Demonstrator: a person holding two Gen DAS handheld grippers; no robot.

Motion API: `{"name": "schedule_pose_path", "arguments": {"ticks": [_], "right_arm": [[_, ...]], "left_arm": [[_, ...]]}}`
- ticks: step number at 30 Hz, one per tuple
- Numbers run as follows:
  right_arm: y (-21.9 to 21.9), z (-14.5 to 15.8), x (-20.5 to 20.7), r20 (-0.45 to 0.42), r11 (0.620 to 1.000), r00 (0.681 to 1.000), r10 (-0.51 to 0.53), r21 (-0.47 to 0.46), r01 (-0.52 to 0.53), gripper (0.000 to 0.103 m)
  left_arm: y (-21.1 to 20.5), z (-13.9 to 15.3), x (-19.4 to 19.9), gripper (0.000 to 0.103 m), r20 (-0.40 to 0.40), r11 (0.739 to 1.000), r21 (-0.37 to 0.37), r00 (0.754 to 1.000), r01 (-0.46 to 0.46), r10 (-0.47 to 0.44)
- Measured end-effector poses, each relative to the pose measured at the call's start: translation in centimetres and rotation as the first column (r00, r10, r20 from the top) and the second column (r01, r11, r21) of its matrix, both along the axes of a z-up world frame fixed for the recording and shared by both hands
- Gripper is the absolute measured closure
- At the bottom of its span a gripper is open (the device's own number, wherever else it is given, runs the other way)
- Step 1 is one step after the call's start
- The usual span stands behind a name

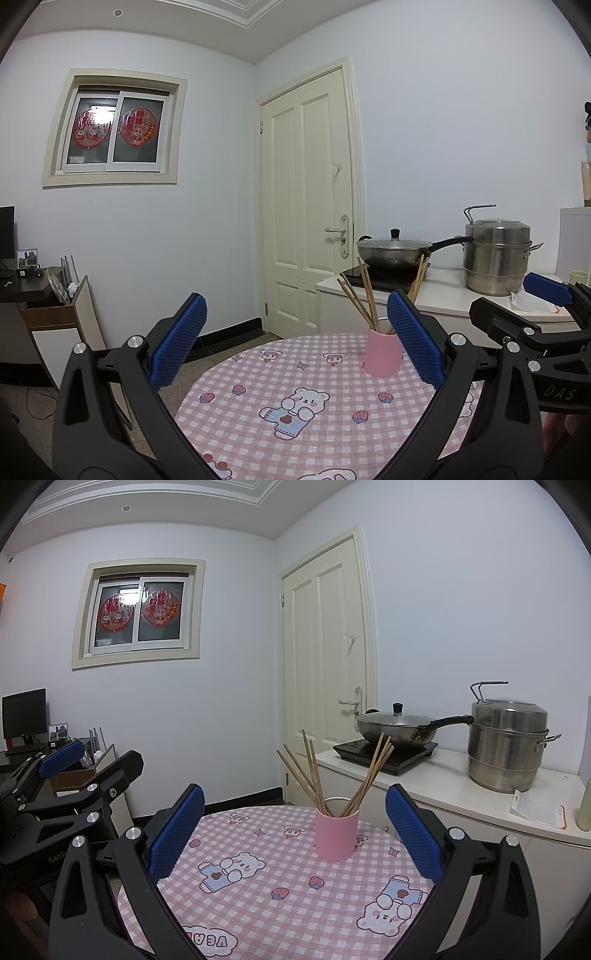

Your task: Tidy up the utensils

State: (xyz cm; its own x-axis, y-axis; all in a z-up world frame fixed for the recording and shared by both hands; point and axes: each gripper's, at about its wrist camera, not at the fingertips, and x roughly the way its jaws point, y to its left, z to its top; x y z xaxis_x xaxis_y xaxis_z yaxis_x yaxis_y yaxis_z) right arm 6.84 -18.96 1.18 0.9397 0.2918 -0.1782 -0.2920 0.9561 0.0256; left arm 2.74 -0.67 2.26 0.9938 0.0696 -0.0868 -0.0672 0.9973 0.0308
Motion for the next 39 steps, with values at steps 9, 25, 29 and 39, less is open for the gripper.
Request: {"name": "schedule_pose_path", "arguments": {"ticks": [9, 25, 29, 39], "right_arm": [[0.18, -0.15, 0.15, -0.004, 1.0, 1.0, -0.001, -0.004, 0.001, 0.008], [0.18, -0.28, 0.41, -0.016, 1.0, 1.0, -0.002, -0.006, 0.002, 0.008], [0.19, -0.32, 0.41, -0.02, 1.0, 1.0, -0.003, -0.005, 0.003, 0.008], [0.19, -0.35, 0.29, -0.024, 1.0, 1.0, -0.004, -0.004, 0.004, 0.008]], "left_arm": [[0.3, 0.04, -0.13, 0.007, -0.001, 1.0, 0.001, 1.0, -0.003, 0.003], [0.13, -0.09, 0.29, 0.007, -0.008, 1.0, 0.008, 1.0, -0.012, 0.012], [0.03, -0.18, 0.34, 0.007, -0.011, 1.0, 0.009, 1.0, -0.01, 0.01], [-0.1, -0.18, 0.33, 0.007, -0.014, 1.0, 0.009, 1.0, -0.01, 0.01]]}}
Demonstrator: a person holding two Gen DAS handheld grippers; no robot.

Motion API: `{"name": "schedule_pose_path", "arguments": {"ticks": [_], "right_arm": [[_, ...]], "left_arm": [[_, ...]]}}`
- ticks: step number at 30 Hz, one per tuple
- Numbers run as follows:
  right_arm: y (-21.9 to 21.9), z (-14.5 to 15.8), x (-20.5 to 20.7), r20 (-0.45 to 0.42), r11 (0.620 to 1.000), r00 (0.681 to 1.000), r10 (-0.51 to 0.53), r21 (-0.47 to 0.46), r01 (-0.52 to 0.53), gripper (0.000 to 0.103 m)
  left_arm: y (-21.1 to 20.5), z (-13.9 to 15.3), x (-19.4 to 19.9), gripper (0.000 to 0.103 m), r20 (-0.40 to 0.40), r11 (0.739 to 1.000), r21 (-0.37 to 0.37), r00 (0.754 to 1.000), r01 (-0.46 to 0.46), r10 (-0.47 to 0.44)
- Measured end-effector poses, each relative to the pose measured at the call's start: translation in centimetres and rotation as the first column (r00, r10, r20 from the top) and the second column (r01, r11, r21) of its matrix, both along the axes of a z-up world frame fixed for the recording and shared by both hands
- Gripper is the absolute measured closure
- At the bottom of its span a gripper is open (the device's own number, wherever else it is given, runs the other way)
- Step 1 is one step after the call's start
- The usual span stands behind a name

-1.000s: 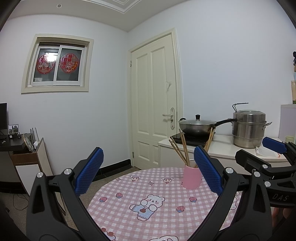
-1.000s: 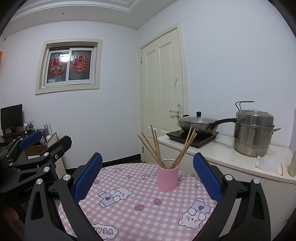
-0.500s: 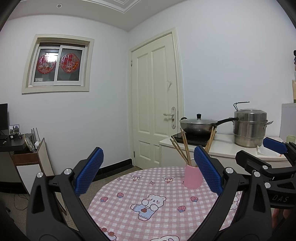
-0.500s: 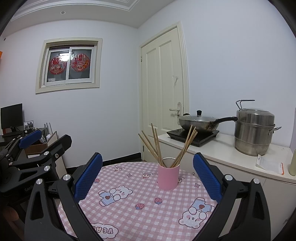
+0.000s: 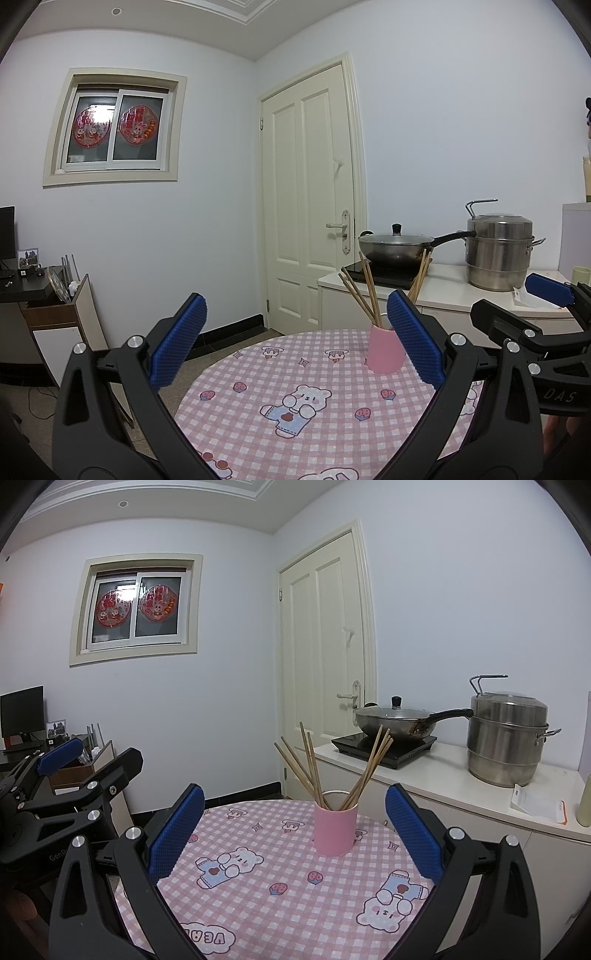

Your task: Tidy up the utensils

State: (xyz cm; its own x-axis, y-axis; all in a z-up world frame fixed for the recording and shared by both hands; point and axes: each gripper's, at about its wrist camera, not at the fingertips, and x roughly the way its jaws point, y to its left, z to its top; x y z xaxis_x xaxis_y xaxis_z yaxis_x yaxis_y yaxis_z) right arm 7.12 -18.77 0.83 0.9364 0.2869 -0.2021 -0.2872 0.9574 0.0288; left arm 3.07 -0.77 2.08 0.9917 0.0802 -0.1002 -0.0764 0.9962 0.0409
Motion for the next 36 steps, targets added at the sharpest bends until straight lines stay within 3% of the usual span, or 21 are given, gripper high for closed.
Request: {"name": "schedule_pose_path", "arguments": {"ticks": [21, 29, 36], "right_arm": [[0.1, -1.2, 1.2, -0.05, 1.0, 0.999, -0.008, -0.001, 0.008, 0.008], [0.3, -2.6, 2.8, -0.112, 1.0, 0.994, -0.014, -0.02, 0.012, 0.008], [0.8, -4.6, 5.3, -0.204, 0.998, 0.979, -0.022, -0.056, 0.01, 0.008]], "left_arm": [[-0.8, -1.4, 1.6, 0.007, -0.065, 1.0, 0.011, 0.998, -0.011, 0.012], [-0.8, -3.1, 3.9, 0.007, -0.167, 1.0, 0.017, 0.986, -0.007, 0.01], [-0.5, -5.6, 6.8, 0.007, -0.306, 1.0, 0.013, 0.952, -0.011, 0.014]]}}
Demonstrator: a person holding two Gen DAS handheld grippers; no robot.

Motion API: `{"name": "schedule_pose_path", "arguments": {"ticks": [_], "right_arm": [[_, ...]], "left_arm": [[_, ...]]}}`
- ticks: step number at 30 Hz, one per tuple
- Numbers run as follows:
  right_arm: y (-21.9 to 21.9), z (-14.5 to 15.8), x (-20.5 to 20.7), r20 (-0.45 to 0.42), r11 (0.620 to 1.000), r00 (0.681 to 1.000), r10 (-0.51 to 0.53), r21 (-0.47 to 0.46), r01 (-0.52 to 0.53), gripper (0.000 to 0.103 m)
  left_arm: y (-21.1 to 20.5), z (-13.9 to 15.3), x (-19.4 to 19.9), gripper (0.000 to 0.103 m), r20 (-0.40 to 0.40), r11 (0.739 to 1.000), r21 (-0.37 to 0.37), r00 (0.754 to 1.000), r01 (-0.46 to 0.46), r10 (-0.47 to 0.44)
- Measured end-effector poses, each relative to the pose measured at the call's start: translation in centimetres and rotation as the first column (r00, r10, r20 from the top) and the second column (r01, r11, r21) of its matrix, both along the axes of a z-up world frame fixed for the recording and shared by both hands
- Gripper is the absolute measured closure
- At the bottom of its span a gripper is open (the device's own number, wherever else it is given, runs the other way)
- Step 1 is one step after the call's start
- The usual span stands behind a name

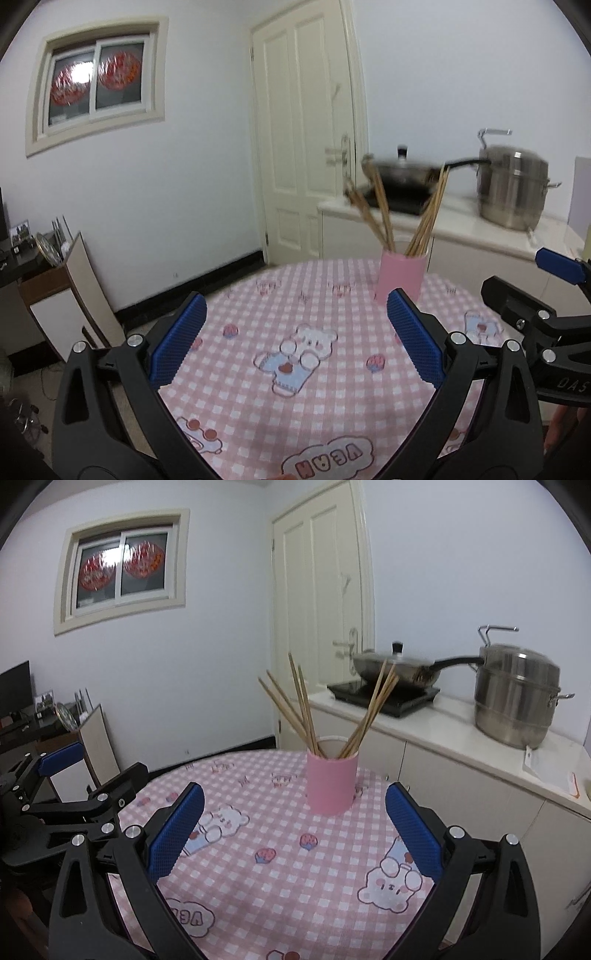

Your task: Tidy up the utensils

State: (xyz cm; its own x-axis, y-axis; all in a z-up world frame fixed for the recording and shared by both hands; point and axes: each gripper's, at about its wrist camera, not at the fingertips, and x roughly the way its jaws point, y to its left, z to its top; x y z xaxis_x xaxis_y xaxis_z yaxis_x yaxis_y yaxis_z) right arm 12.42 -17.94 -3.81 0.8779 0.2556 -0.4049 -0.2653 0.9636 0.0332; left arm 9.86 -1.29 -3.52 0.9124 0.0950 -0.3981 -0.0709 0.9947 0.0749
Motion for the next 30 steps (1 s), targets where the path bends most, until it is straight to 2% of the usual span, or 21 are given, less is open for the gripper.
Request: {"name": "schedule_pose_path", "arguments": {"ticks": [6, 15, 18, 30], "right_arm": [[0.7, -2.5, 2.9, -0.123, 0.999, 0.992, 0.002, -0.047, -0.008, 0.008], [1.2, -8.0, 8.1, -0.338, 0.991, 0.941, -0.007, -0.129, -0.038, 0.008], [1.1, -9.7, 9.6, -0.392, 0.987, 0.92, -0.013, -0.151, -0.05, 0.008], [1.2, -13.2, 13.7, -0.481, 0.977, 0.876, -0.027, -0.198, -0.078, 0.008]], "left_arm": [[1.0, -3.5, 3.4, 0.007, -0.18, 0.999, -0.028, 0.984, -0.018, 0.012], [2.1, -9.2, 8.2, 0.007, -0.379, 0.998, -0.029, 0.925, -0.053, 0.038], [2.5, -10.7, 9.5, 0.007, -0.424, 0.998, -0.022, 0.904, -0.065, 0.049], [3.5, -14.5, 12.9, 0.007, -0.518, 0.996, -0.018, 0.853, -0.087, 0.065]]}}
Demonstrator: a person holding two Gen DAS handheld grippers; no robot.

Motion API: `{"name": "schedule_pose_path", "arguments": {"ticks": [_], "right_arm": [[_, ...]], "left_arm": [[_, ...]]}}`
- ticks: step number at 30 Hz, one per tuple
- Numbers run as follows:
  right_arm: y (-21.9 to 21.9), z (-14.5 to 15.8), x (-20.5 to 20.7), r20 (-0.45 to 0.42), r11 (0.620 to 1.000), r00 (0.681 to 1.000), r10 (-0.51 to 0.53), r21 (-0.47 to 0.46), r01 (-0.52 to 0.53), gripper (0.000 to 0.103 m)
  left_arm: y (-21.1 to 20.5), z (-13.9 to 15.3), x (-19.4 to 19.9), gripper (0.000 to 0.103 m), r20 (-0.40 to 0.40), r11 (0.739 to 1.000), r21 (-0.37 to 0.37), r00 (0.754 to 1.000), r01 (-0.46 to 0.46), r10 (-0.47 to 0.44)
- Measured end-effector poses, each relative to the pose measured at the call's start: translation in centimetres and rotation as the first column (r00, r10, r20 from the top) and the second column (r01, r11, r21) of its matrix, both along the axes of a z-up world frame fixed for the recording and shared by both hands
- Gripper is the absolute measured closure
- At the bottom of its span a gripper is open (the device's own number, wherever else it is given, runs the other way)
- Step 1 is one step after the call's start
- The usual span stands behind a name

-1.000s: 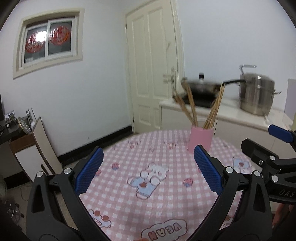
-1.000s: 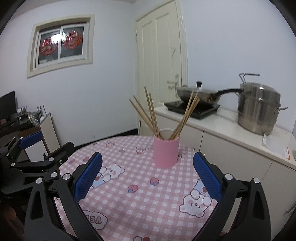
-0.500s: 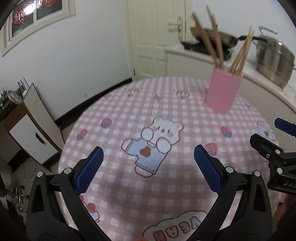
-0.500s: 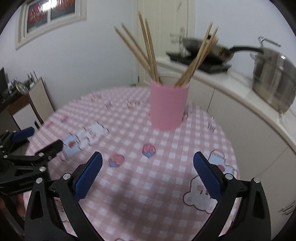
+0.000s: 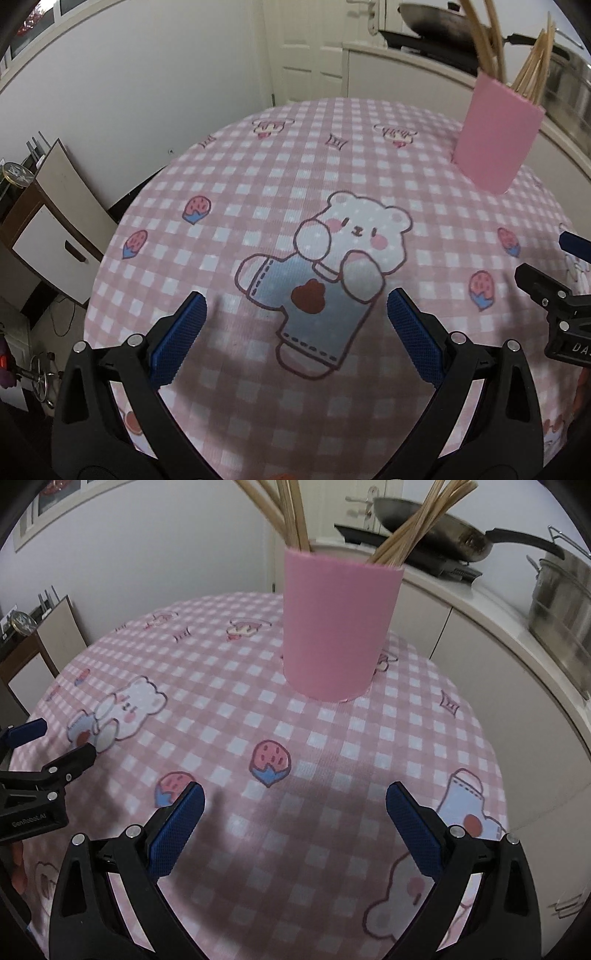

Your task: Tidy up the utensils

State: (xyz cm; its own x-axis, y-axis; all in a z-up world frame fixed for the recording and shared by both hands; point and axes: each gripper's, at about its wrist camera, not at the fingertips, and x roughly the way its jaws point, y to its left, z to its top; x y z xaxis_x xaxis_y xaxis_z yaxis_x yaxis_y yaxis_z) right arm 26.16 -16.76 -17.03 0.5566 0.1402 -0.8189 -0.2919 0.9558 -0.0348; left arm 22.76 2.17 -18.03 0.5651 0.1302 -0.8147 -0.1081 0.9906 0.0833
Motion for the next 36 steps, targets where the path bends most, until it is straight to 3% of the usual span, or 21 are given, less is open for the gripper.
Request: {"name": "schedule_pose_path", "arguments": {"ticks": [12, 36], "right_arm": [[-0.2, -1.5, 2.2, -0.039, 0.999, 0.999, 0.028, 0.034, -0.027, 0.007], [-0.1, -1.5, 2.1, -0.036, 0.999, 0.999, 0.027, 0.031, -0.026, 0.006]], "left_arm": [[1.8, -1.1, 1.9, 0.006, -0.004, 0.998, -0.067, 1.0, -0.018, 0.017], [1.8, -1.2, 2.1, 0.006, -0.005, 0.998, -0.068, 1.0, -0.018, 0.018]]}}
